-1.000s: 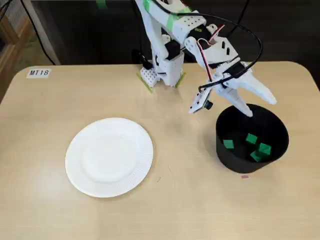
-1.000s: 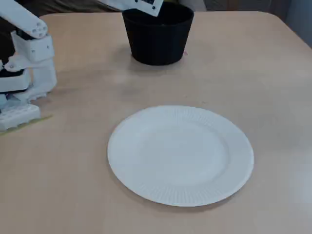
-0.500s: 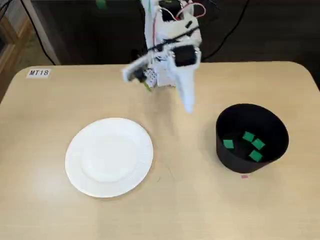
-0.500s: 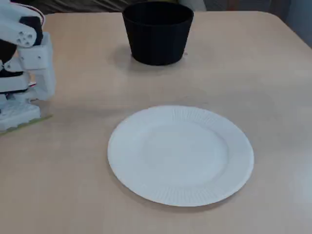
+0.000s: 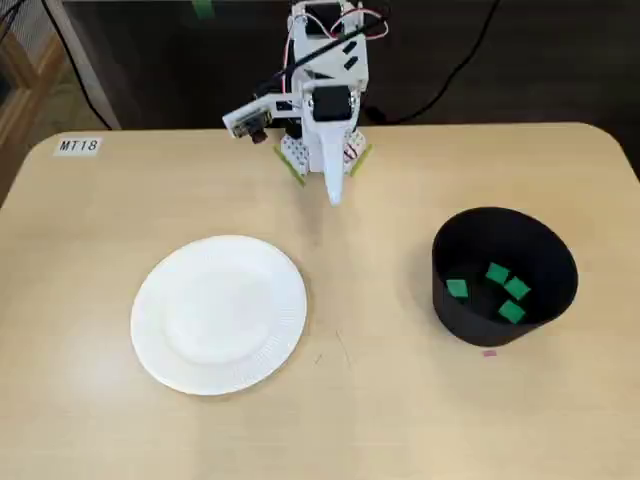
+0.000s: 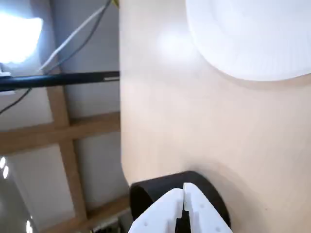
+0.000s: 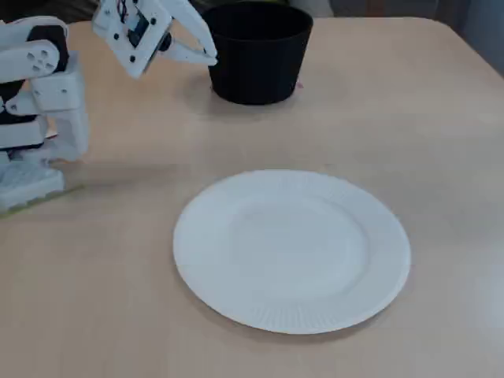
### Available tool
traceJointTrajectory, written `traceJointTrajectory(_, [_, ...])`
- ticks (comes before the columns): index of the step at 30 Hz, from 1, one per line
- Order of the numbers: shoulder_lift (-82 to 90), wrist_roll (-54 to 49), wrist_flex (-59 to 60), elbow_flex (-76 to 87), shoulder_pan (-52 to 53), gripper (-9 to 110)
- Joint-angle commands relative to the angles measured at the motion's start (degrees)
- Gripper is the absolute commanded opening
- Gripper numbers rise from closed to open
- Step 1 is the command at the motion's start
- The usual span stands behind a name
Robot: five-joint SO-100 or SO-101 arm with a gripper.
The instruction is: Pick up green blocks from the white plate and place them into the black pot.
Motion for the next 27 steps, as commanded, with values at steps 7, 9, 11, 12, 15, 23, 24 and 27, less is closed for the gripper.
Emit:
traceJointTrajectory(7, [0.3,-1.2,-1.8,12.5,2.2,-2])
traceJointTrajectory(9, [0.3,-1.5,-2.4,14.6,2.2,-2])
traceJointTrajectory(11, [0.3,-1.6,-2.7,15.3,2.2,-2])
traceJointTrajectory(12, [0.3,-1.6,-2.8,15.4,2.4,-2])
traceJointTrajectory(15, [0.3,-1.0,-2.9,15.4,2.8,-2])
traceJointTrajectory(23, [0.3,-0.7,-4.2,15.7,2.4,-2])
traceJointTrajectory(24, [0.3,-0.6,-4.2,15.7,2.4,-2])
traceJointTrajectory(27, [0.3,-0.5,-4.3,15.7,2.4,-2])
